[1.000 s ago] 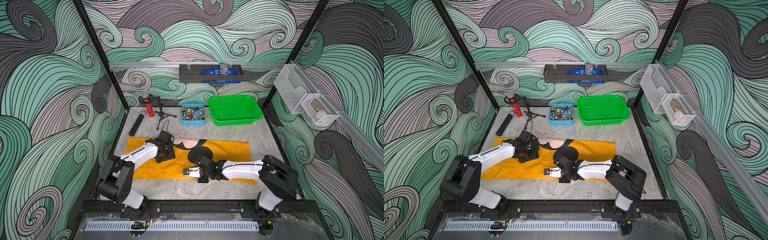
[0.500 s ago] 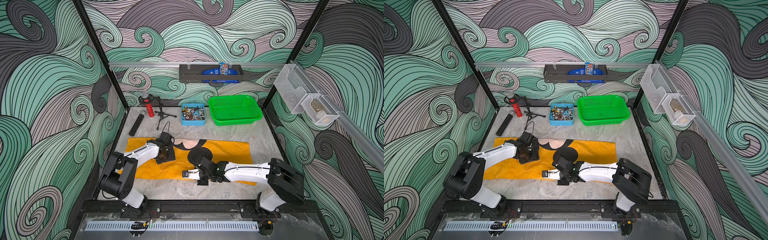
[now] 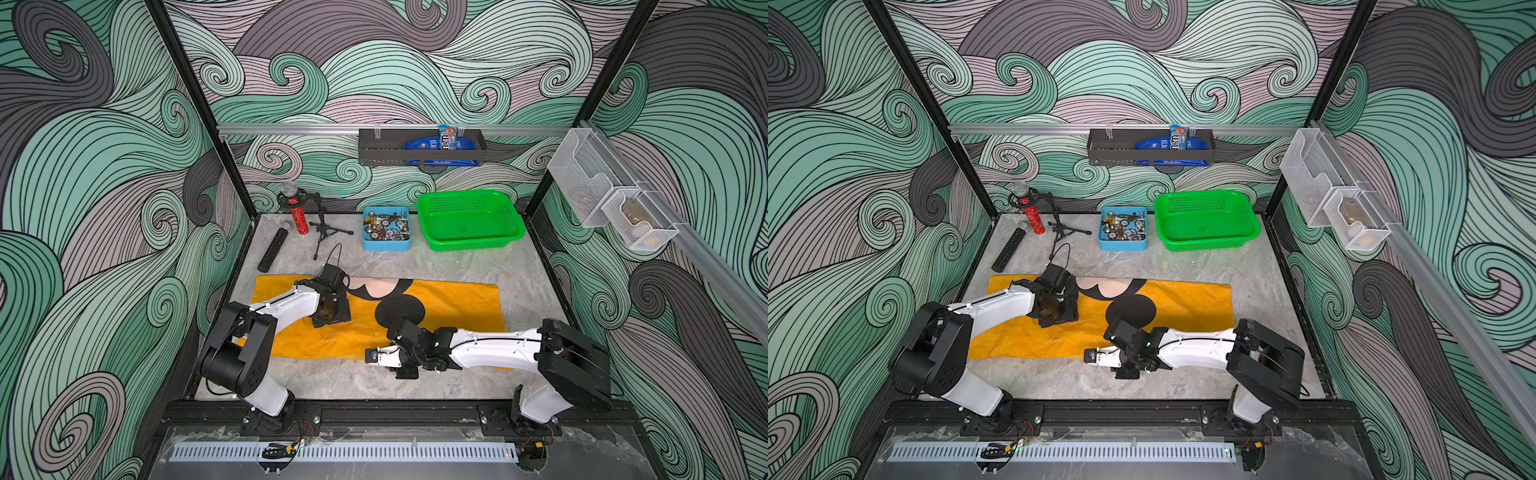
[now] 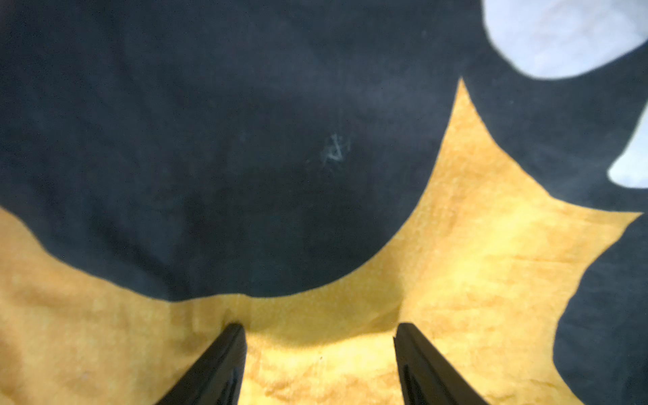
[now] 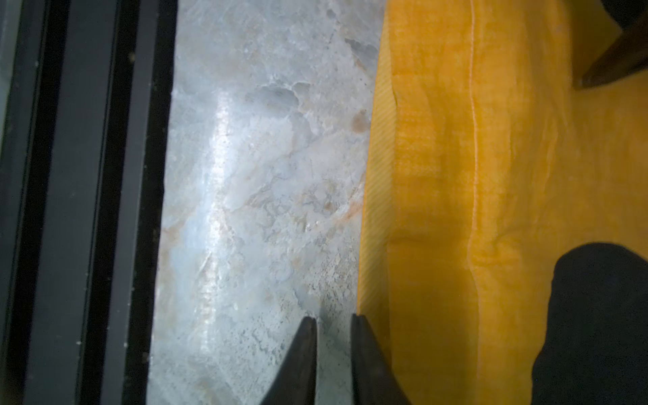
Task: Roll up the pillowcase
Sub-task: Fold the pillowcase at the center of the board.
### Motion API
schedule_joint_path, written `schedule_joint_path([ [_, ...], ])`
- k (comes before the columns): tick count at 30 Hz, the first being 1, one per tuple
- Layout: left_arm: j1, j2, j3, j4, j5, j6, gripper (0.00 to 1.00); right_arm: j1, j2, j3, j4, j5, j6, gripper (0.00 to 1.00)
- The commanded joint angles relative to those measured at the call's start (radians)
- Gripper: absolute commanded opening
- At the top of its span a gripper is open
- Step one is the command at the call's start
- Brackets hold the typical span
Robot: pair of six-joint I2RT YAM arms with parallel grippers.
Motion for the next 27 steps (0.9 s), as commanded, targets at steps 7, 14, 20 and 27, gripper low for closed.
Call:
schedule_joint_path([
  [7, 0.001, -0.004, 0.003, -0.035, -0.015, 0.022, 0.71, -0.027, -0.02, -0.026, 0.05, 0.104, -0.027, 0.37],
  [14, 0.001, -0.001, 0.006, -0.038, -0.011, 0.035, 0.7, -0.045, 0.054, 0.01, 0.069, 0.146, -0.021, 0.38],
  [20, 0.001, -0.003, -0.005, -0.035, -0.011, 0.034, 0.71, -0.046, 0.083, 0.019, 0.083, 0.164, -0.019, 0.23],
  [27, 0.003, -0.001, -0.006, -0.035, -0.011, 0.041, 0.71, -0.047, 0.05, 0.01, 0.083, 0.124, -0.005, 0.01],
])
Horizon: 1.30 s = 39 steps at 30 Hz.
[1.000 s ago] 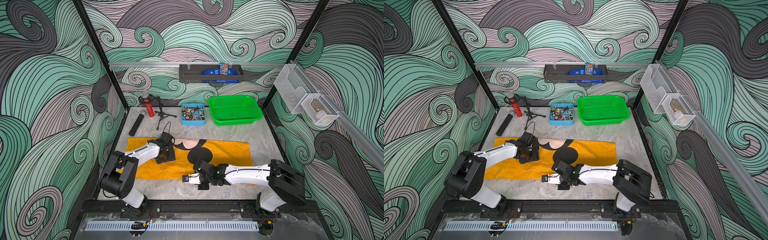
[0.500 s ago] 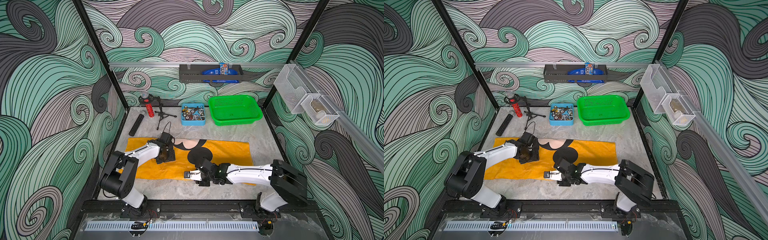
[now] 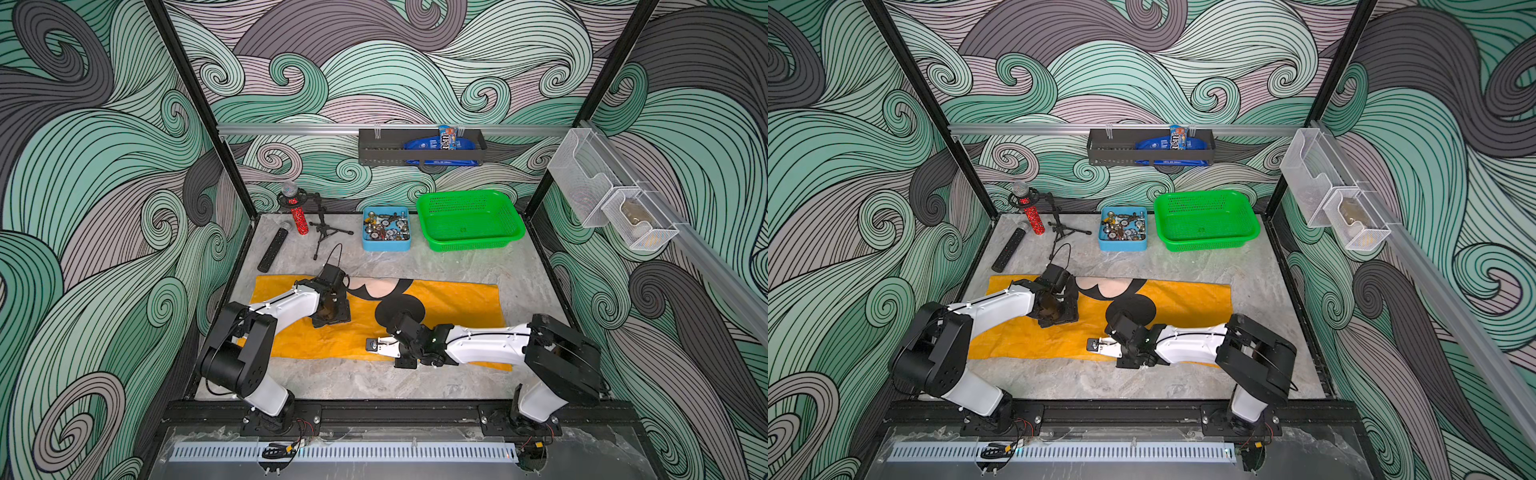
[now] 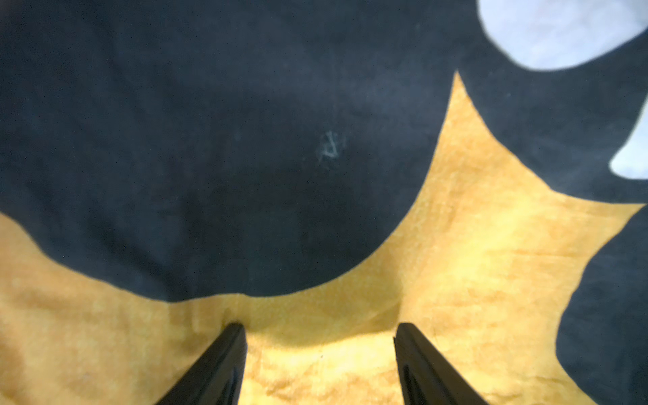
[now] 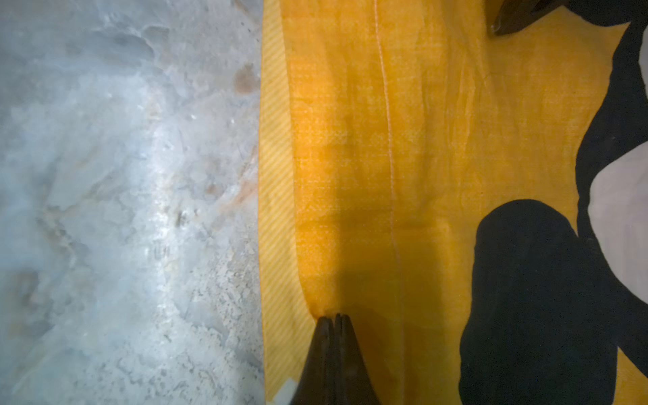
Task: Roll up the pillowcase
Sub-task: Fold the pillowcase at the center of the board.
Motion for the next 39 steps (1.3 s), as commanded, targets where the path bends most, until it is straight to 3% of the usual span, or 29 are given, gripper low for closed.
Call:
schedule_joint_path([
  [1, 0.003, 0.0, -0.006, -0.03, -0.01, 0.02, 0.71, -0.003, -0.023, 0.001, 0.009, -0.026, 0.007, 0.0],
  [12, 0.004, 0.01, -0.001, -0.029, -0.011, 0.026, 0.71, 0.038, -0.099, -0.031, -0.025, -0.135, 0.029, 0.0],
  [17, 0.006, 0.01, -0.004, -0.033, -0.012, 0.031, 0.7, 0.042, -0.098, -0.039, -0.028, -0.07, 0.029, 0.0],
  [20, 0.007, 0.012, -0.005, -0.031, -0.009, 0.031, 0.71, 0.041, -0.067, -0.011, -0.019, -0.037, 0.036, 0.21],
  [28, 0.006, 0.003, -0.014, -0.037, -0.01, 0.036, 0.7, 0.032, 0.018, 0.041, 0.027, -0.033, 0.039, 0.32],
  [39, 0.011, -0.009, -0.032, -0.028, -0.005, 0.041, 0.71, 0.012, 0.099, 0.052, 0.037, -0.061, 0.04, 0.27],
])
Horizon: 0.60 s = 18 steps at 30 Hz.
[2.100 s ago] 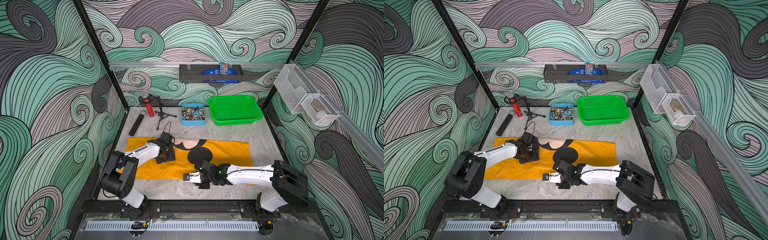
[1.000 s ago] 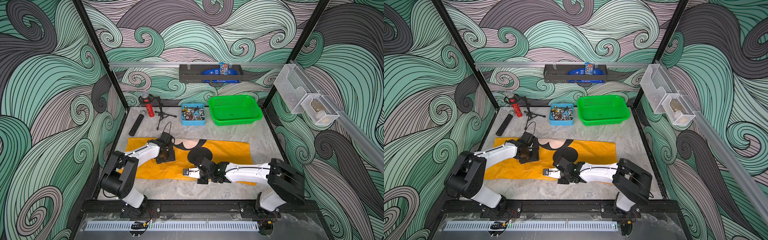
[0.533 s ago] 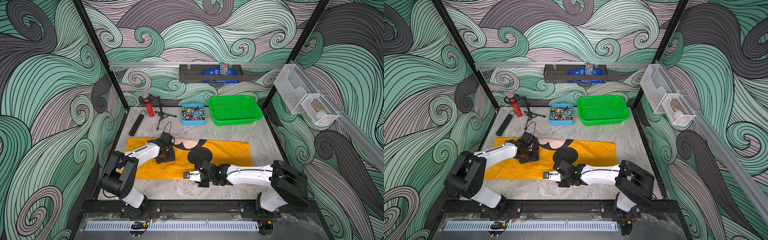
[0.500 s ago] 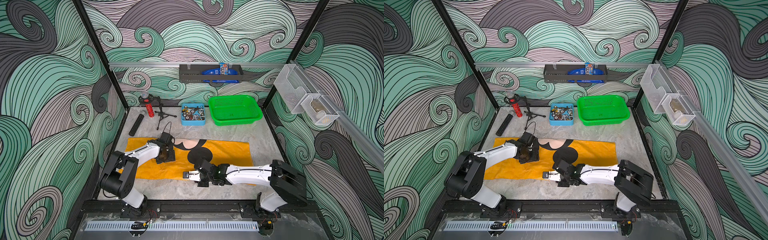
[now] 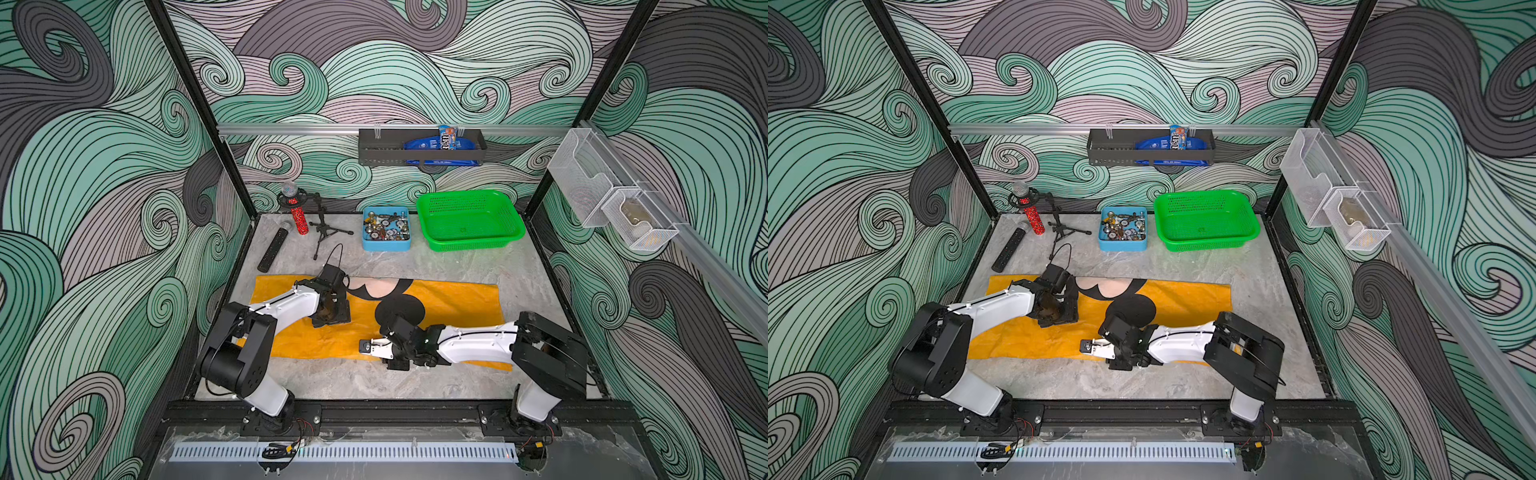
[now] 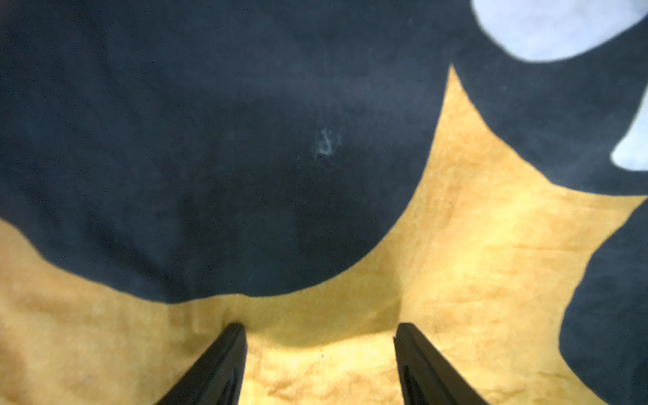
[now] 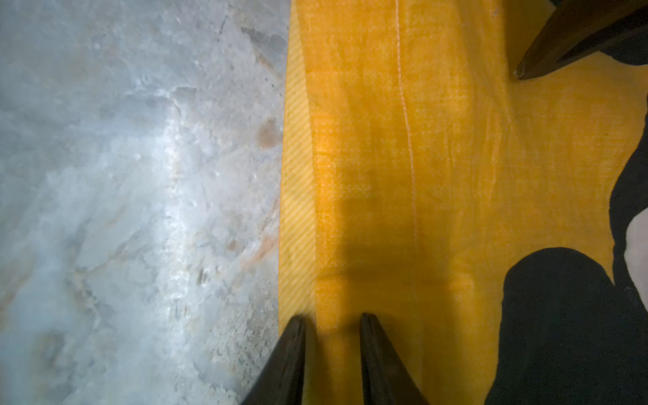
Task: Roll up the pillowcase
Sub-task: Fold the pillowcase at the center of the board.
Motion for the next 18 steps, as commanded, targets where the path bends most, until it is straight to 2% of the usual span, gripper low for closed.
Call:
schedule_joint_path([
  [1, 0.011, -0.005, -0.03, -0.03, -0.006, 0.021, 0.7, -0.011, 0.034, 0.008, -0.004, -0.021, 0.014, 0.23],
  [9, 0.015, -0.007, -0.039, -0.026, 0.0, 0.022, 0.7, -0.02, 0.014, 0.008, -0.005, -0.041, 0.025, 0.04],
  [12, 0.015, -0.007, -0.039, -0.026, 0.001, 0.023, 0.7, -0.022, -0.002, 0.014, -0.005, -0.053, 0.025, 0.0],
  [18, 0.017, -0.006, -0.036, -0.028, 0.001, 0.024, 0.7, -0.019, -0.056, 0.023, -0.01, -0.075, 0.031, 0.0],
])
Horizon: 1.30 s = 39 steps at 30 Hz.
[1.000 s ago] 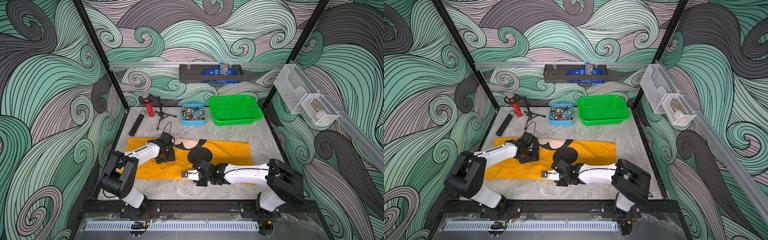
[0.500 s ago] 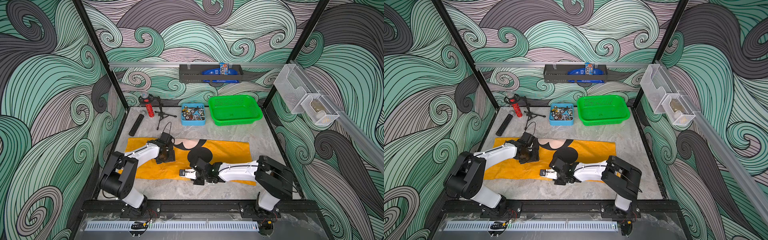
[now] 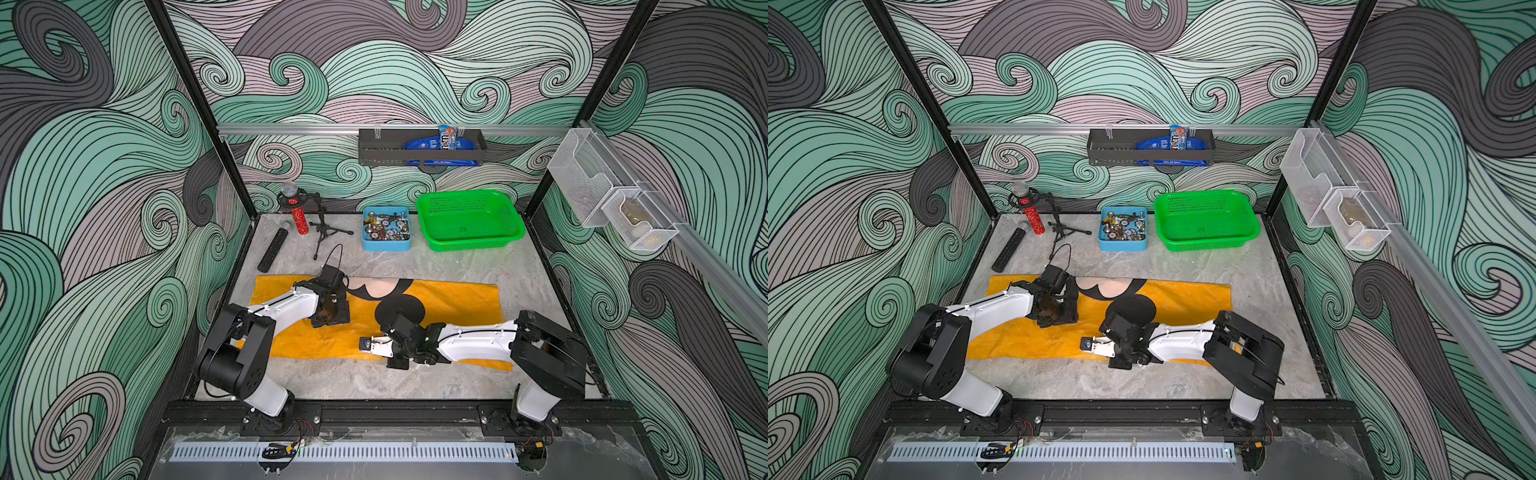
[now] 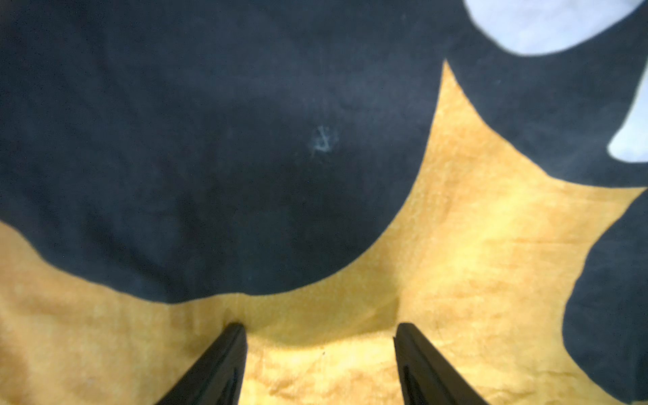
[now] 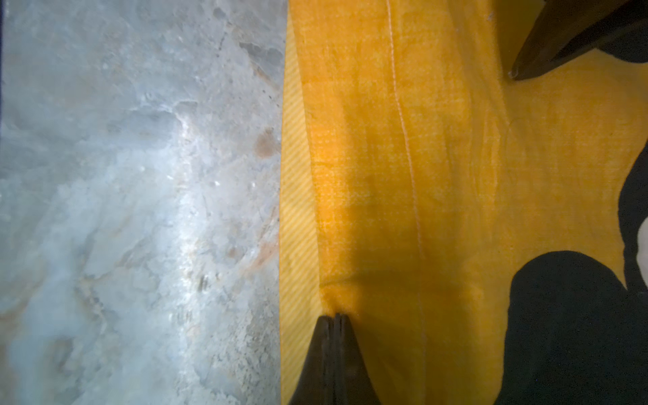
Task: Roll up the pillowcase
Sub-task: Fold the pillowcase at the center of the board.
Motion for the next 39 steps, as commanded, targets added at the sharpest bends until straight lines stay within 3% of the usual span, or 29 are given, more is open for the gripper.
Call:
schedule_joint_path([
  [1, 0.013, 0.005, -0.024, -0.037, -0.002, 0.01, 0.71, -0.001, -0.052, 0.022, -0.02, -0.037, 0.011, 0.0],
  [21, 0.015, 0.026, -0.004, -0.046, 0.001, 0.023, 0.7, 0.049, -0.076, -0.042, -0.047, -0.18, 0.042, 0.0],
  [26, 0.015, 0.028, 0.016, -0.066, 0.004, 0.027, 0.7, 0.041, -0.04, -0.038, -0.046, -0.156, 0.035, 0.0],
  [27, 0.014, 0.026, 0.019, -0.072, 0.003, 0.025, 0.7, 0.036, -0.039, -0.032, -0.046, -0.158, 0.036, 0.0],
  [29, 0.014, 0.022, 0.027, -0.081, -0.002, 0.022, 0.7, 0.023, -0.04, -0.02, -0.047, -0.171, 0.039, 0.11],
  [37, 0.005, -0.001, 0.12, -0.153, -0.028, 0.012, 0.7, -0.119, -0.248, -0.073, -0.046, -0.253, 0.147, 0.18],
  [39, -0.012, -0.01, 0.142, -0.157, 0.002, 0.008, 0.69, -0.162, -0.311, -0.116, -0.048, -0.208, 0.191, 0.2],
])
